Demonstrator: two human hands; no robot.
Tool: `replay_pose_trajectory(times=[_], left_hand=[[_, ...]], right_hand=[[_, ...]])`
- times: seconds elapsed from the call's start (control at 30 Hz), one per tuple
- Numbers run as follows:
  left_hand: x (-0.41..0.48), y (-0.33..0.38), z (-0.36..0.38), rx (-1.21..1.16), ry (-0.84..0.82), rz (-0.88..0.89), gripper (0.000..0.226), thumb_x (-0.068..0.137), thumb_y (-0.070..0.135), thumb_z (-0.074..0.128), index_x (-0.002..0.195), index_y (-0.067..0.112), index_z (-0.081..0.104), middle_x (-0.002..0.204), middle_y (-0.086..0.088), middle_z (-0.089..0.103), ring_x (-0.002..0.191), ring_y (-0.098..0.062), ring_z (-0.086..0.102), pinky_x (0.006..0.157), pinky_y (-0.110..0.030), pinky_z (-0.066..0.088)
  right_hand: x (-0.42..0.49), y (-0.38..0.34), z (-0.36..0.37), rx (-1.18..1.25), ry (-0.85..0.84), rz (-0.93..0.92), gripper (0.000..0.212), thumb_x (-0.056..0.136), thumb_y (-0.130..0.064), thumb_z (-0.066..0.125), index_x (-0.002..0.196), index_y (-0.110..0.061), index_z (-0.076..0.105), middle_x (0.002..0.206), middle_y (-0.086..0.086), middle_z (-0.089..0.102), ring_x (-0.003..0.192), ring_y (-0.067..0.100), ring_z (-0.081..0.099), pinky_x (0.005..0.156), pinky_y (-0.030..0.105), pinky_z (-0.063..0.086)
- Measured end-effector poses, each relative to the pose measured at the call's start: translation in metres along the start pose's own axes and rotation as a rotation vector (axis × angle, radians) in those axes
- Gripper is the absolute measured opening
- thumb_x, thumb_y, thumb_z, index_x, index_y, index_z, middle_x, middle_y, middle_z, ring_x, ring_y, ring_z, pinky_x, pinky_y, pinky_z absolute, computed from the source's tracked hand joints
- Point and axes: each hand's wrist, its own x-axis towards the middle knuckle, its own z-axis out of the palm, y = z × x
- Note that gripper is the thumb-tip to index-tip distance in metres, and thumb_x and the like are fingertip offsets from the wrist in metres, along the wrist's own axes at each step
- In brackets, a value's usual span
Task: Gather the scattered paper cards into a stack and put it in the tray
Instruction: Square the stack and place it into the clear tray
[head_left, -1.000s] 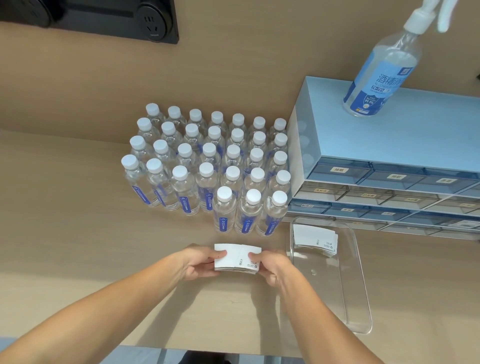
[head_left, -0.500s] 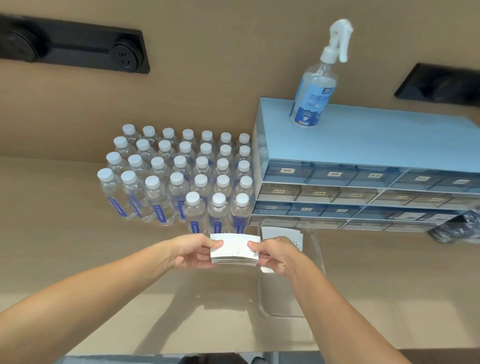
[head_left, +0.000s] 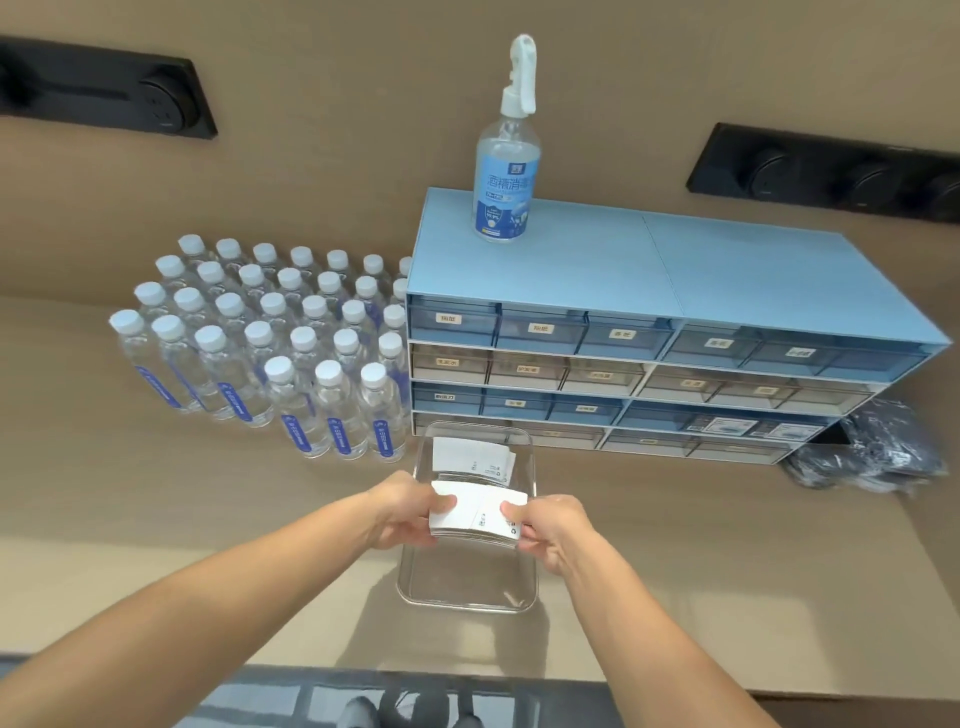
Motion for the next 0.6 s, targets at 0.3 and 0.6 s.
replay_pose_trajectory(times=[0.3,0.6], left_hand=[[0.008,0.002,0.023,0.049,0.247,0.006,0.021,0.092,0.003,0.049,0.112,0.004,0.052,0.087,-0.010,0.065,0.067,-0.023,0.063,0.045,-0.024,0.047],[0.038,-0.005,0.044,0.124,0.474,-0.040,0.035,0.088,0.003,0.047,0.120,-0.005,0.059,0.118,-0.022,0.066,0.109,-0.037,0.063,0.086,-0.035,0.052]], right_hand=[[0.015,-0.002,0.030,-0.133,0.171,-0.032,0.042,0.082,0.002,0.066,0.123,0.003,0.055,0.117,0.015,0.065,0.095,0.030,0.065,0.082,0.032,0.053],[0.040,0.008,0.053,-0.117,0.249,0.051,0.039,0.086,0.002,0.052,0.125,0.001,0.055,0.124,0.017,0.062,0.095,0.029,0.057,0.085,0.033,0.049]])
